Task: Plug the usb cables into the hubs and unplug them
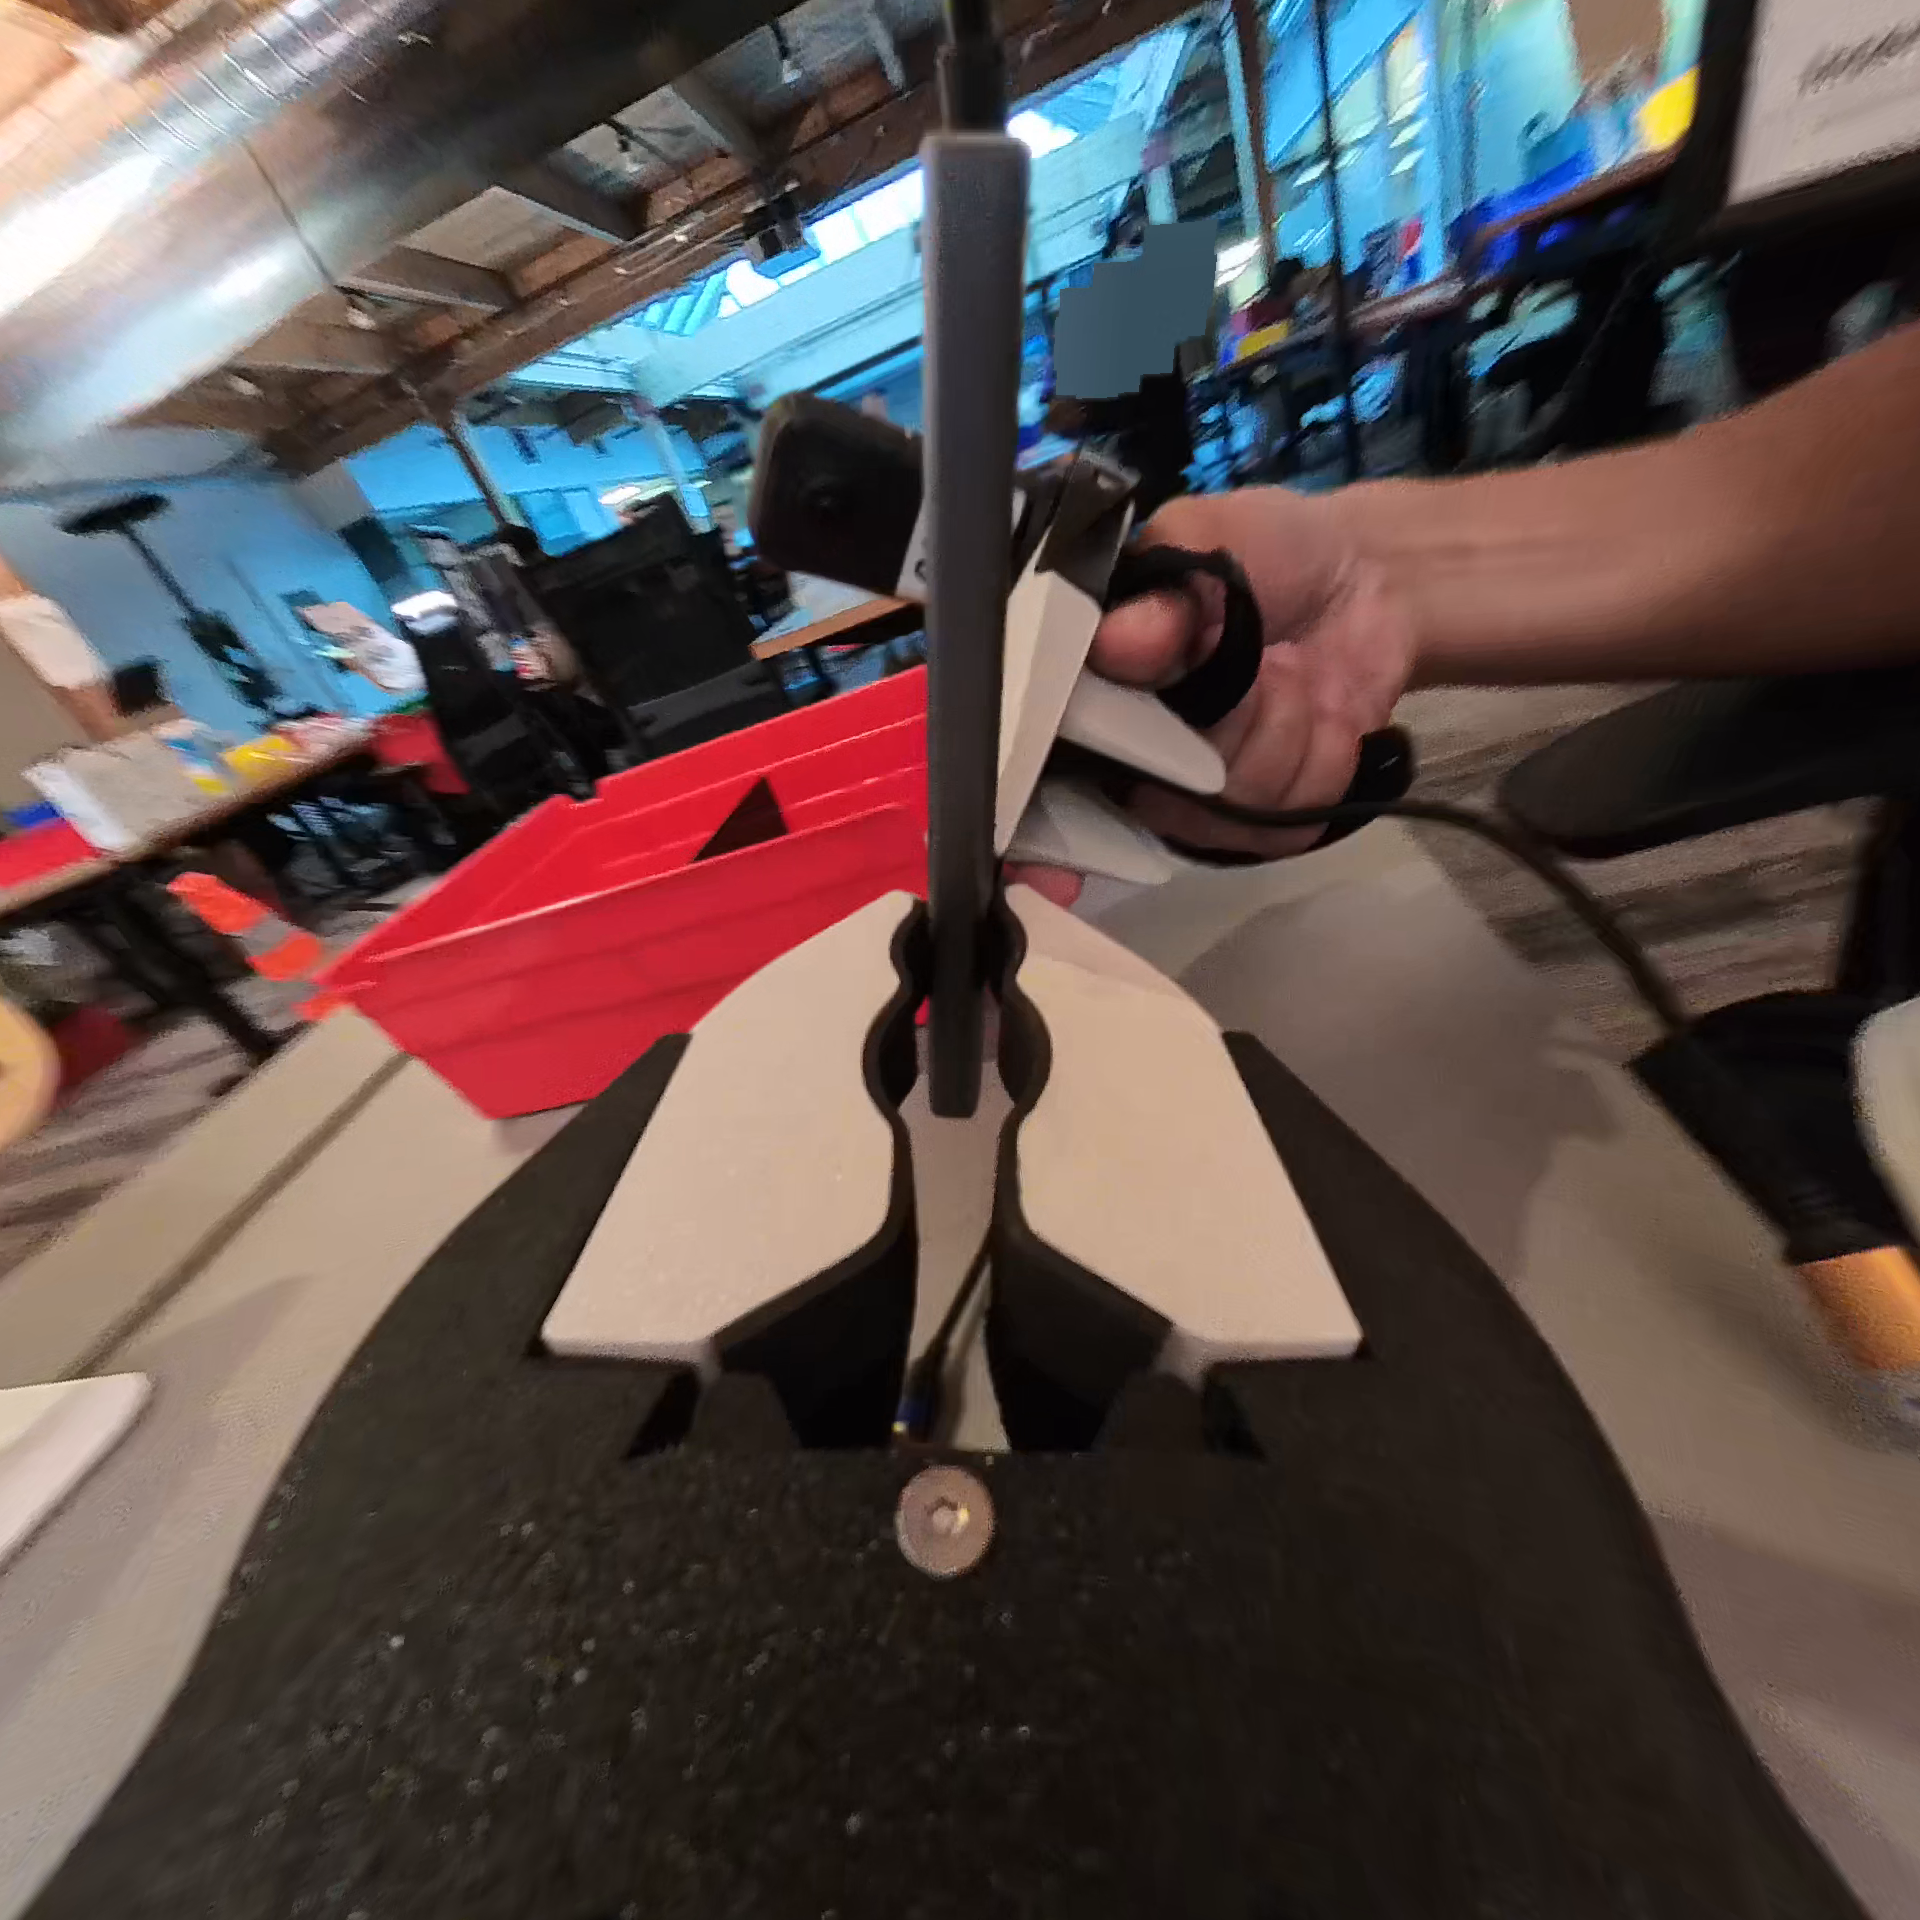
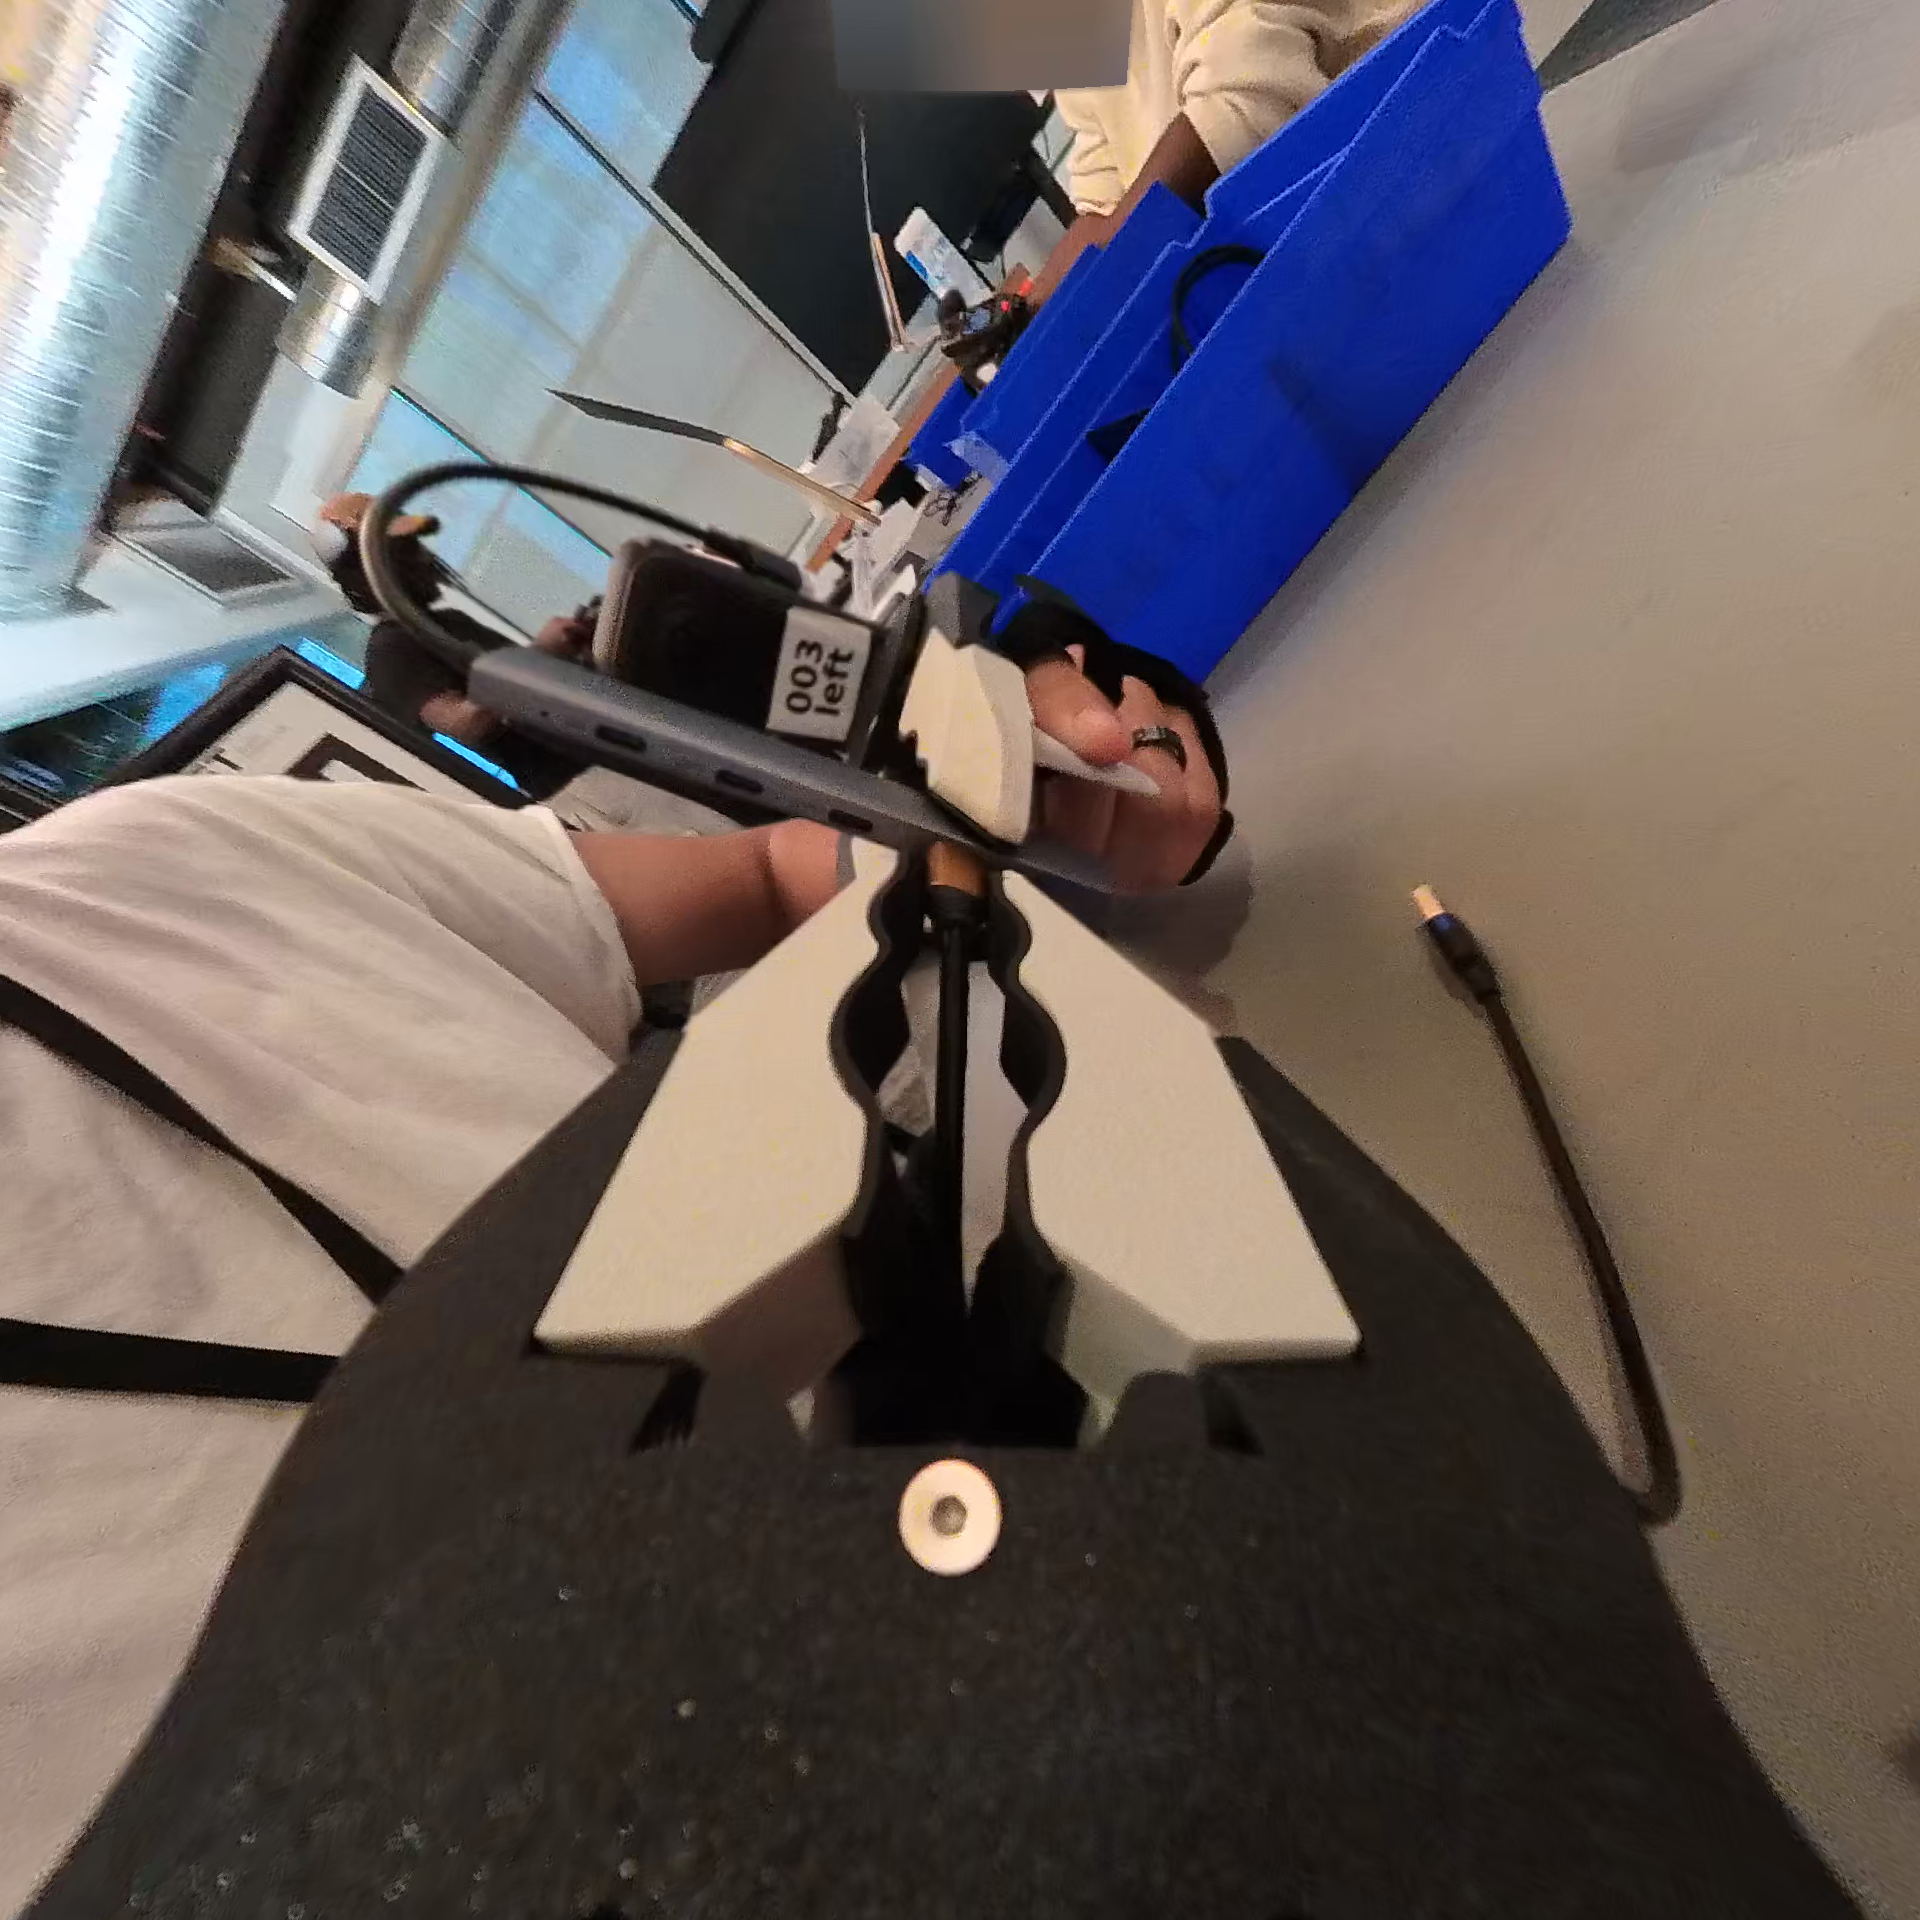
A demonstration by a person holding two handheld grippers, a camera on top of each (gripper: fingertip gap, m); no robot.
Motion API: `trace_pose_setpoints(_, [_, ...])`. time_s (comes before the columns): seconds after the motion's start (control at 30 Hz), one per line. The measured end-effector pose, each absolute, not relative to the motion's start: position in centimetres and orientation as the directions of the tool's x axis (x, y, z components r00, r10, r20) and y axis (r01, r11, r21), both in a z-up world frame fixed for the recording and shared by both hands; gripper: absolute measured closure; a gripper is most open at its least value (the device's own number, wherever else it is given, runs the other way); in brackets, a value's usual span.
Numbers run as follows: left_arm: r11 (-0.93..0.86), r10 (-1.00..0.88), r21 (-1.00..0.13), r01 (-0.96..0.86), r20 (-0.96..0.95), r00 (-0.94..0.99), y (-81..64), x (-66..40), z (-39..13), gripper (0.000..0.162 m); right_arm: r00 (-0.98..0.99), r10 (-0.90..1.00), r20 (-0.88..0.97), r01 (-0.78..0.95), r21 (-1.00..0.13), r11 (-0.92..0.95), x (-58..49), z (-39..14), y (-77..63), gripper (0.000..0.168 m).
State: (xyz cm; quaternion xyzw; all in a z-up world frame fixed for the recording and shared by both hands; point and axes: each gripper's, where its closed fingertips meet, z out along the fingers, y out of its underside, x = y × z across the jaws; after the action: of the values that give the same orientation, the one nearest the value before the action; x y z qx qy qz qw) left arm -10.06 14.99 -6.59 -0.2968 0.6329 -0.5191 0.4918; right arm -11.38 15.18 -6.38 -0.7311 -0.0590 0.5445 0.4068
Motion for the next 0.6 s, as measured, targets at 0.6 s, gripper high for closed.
trace_pose_setpoints(0.6, [-0.187, -0.755, -0.981, -0.049, 0.176, -0.632, 16.8, -11.1, -6.9, 0.152, 0.767, 0.629, 0.129, 0.303, -0.936, -0.177, -9.9, -6.6, 16.3, 0.146])
